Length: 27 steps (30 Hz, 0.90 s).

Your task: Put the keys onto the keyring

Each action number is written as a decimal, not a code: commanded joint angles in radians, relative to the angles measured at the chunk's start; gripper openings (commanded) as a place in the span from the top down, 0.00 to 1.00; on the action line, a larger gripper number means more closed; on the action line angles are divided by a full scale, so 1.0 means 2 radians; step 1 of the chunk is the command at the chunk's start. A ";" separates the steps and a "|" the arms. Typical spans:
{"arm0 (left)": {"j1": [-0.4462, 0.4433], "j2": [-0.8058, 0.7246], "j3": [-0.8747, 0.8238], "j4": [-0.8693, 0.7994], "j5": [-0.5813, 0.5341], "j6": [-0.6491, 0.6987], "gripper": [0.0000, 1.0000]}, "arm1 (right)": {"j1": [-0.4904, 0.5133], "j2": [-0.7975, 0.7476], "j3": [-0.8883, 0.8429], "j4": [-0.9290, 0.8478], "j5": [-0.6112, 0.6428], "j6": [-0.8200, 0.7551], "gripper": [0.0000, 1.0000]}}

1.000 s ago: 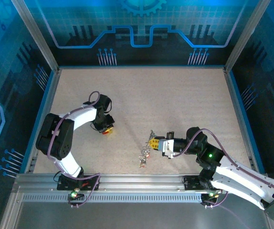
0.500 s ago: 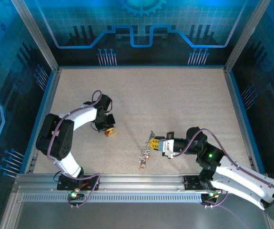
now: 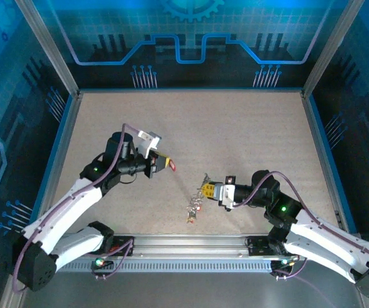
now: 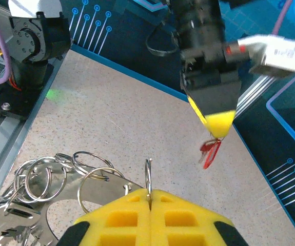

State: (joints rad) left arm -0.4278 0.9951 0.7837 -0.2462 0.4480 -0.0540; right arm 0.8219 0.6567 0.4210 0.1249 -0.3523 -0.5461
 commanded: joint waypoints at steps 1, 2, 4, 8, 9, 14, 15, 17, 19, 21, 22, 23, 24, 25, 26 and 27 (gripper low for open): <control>-0.002 -0.016 -0.023 0.037 0.083 0.143 1.00 | -0.006 -0.007 0.011 0.032 -0.016 0.023 1.00; -0.005 -0.022 -0.030 0.048 0.100 0.166 1.00 | -0.007 -0.007 0.011 0.032 -0.017 0.025 1.00; -0.012 -0.030 -0.044 0.081 0.106 0.175 1.00 | -0.007 -0.006 0.013 0.030 -0.022 0.029 1.00; -0.019 -0.026 -0.046 0.103 0.166 0.209 1.00 | -0.010 -0.003 0.014 0.031 -0.034 0.035 1.00; -0.022 -0.024 -0.044 0.103 0.174 0.214 1.00 | -0.012 -0.003 0.012 0.034 -0.036 0.038 1.00; -0.036 -0.015 -0.037 0.112 0.198 0.219 1.00 | -0.021 0.011 0.010 0.061 -0.064 0.058 1.00; -0.040 -0.015 -0.037 0.114 0.198 0.221 1.00 | -0.023 0.015 0.010 0.068 -0.071 0.064 1.00; -0.046 -0.016 -0.038 0.120 0.198 0.222 1.00 | -0.028 0.024 0.012 0.069 -0.082 0.072 1.00; -0.053 -0.016 -0.038 0.127 0.197 0.225 1.00 | -0.030 0.031 0.015 0.085 -0.089 0.076 1.00; -0.062 -0.016 -0.038 0.130 0.184 0.231 1.00 | -0.031 0.037 0.018 0.085 -0.093 0.077 1.00; -0.067 -0.015 -0.038 0.130 0.181 0.238 1.00 | -0.031 0.039 0.020 0.085 -0.095 0.078 1.00; -0.070 -0.015 -0.037 0.129 0.179 0.247 1.00 | -0.031 0.042 0.021 0.086 -0.097 0.080 1.00; -0.074 -0.013 -0.036 0.129 0.178 0.251 1.00 | -0.032 0.045 0.022 0.086 -0.098 0.082 1.00; -0.078 -0.011 -0.034 0.129 0.179 0.254 1.00 | -0.033 0.048 0.024 0.086 -0.099 0.084 1.00; -0.082 -0.009 -0.031 0.129 0.180 0.256 1.00 | -0.033 0.051 0.026 0.085 -0.103 0.085 1.00; -0.086 -0.005 -0.029 0.125 0.180 0.260 1.00 | -0.034 0.053 0.027 0.087 -0.106 0.086 1.00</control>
State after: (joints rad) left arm -0.5800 0.9688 0.6971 -0.0162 0.7906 0.4072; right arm 0.7700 0.7593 0.4225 0.2230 -0.5186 -0.4030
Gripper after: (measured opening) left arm 0.055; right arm 0.046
